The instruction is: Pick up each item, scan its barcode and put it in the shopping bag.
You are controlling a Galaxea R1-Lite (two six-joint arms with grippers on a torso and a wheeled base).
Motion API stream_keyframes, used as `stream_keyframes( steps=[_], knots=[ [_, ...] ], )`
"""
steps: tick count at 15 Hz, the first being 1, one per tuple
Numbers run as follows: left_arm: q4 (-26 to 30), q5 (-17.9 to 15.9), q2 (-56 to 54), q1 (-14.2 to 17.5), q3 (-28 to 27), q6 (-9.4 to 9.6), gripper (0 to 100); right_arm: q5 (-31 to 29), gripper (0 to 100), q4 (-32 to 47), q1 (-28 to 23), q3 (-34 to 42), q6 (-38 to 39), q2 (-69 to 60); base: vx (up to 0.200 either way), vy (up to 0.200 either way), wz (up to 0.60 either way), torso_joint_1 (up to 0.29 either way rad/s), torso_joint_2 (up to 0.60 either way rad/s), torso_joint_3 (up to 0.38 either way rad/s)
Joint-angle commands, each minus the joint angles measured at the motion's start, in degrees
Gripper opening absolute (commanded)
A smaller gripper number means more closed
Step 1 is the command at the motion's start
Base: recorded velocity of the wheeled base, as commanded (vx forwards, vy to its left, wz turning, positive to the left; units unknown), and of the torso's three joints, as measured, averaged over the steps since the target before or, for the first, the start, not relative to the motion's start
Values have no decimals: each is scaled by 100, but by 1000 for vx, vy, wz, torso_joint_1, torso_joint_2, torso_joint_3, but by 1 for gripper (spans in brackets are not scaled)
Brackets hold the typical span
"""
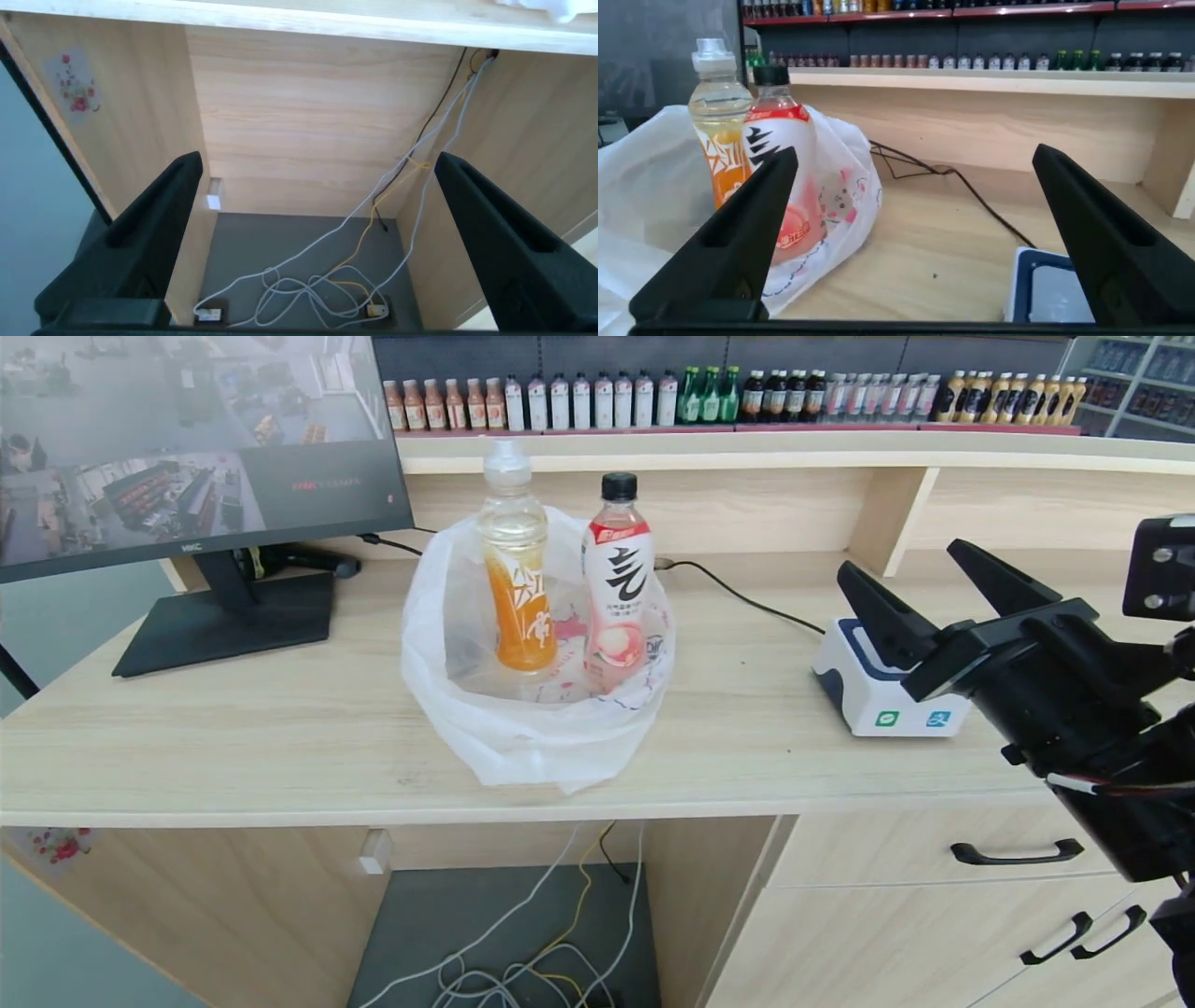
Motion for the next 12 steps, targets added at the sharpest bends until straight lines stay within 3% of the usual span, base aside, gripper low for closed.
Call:
stream_keyframes(
  steps=[1,12],
  knots=[
    [0,2,-2,-1,0,0,100,1,100,-6,5,52,-43,-91,0,-200,0,-2,-12,2],
    [0,2,-2,-1,0,9,100,1,100,-6,5,60,-43,-126,0,-200,0,1,-2,5]
  ],
)
